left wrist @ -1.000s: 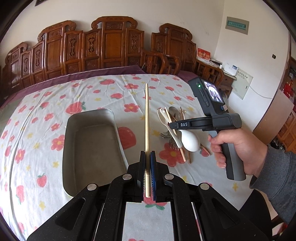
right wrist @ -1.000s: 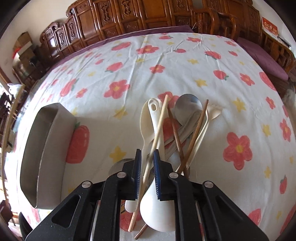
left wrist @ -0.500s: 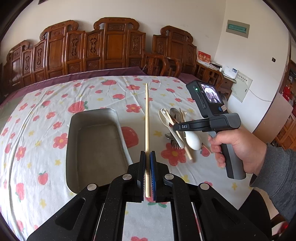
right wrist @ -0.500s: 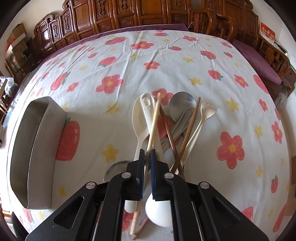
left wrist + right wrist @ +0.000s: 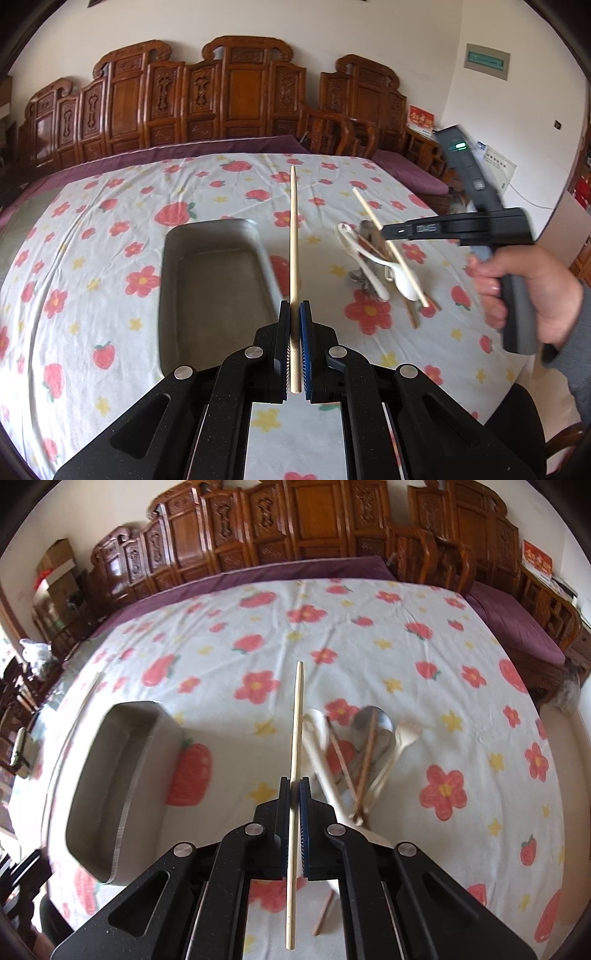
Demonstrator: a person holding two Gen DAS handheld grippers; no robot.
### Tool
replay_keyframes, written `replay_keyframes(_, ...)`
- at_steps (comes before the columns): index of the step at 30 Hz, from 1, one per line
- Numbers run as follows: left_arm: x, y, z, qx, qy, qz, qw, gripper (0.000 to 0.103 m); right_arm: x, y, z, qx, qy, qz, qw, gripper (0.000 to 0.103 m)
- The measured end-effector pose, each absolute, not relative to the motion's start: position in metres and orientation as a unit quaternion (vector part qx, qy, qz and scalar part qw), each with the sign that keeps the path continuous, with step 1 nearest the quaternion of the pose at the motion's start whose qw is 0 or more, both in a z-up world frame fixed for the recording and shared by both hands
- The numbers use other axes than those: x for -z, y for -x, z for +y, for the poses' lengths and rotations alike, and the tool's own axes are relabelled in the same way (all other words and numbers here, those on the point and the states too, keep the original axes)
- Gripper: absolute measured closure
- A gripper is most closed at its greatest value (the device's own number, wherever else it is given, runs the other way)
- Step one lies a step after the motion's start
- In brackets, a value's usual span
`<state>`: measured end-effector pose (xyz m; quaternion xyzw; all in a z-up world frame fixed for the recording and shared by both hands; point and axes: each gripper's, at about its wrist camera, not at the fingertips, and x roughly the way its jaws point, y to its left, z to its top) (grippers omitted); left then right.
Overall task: Organize utensils
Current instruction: 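Carry the chopstick into the metal tray and open the left tool while the right tool carries its chopstick over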
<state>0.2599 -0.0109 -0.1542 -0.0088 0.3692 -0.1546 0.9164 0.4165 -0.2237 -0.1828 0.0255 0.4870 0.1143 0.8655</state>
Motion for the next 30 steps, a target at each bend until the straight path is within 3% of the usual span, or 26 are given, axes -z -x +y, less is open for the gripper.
replay_keyframes(18,0.184,-0.292,0.039,0.09,0.019,0.412,0.907,0.099,0.157,-0.387,-0.131,-0.209,-0.038,0.469,0.857,0.097)
replay_keyframes(30,0.176,-0.29,0.056,0.077,0.016,0.406,0.91,0.097,0.153,-0.388,-0.096,-0.237,-0.044,0.464,0.853,0.097)
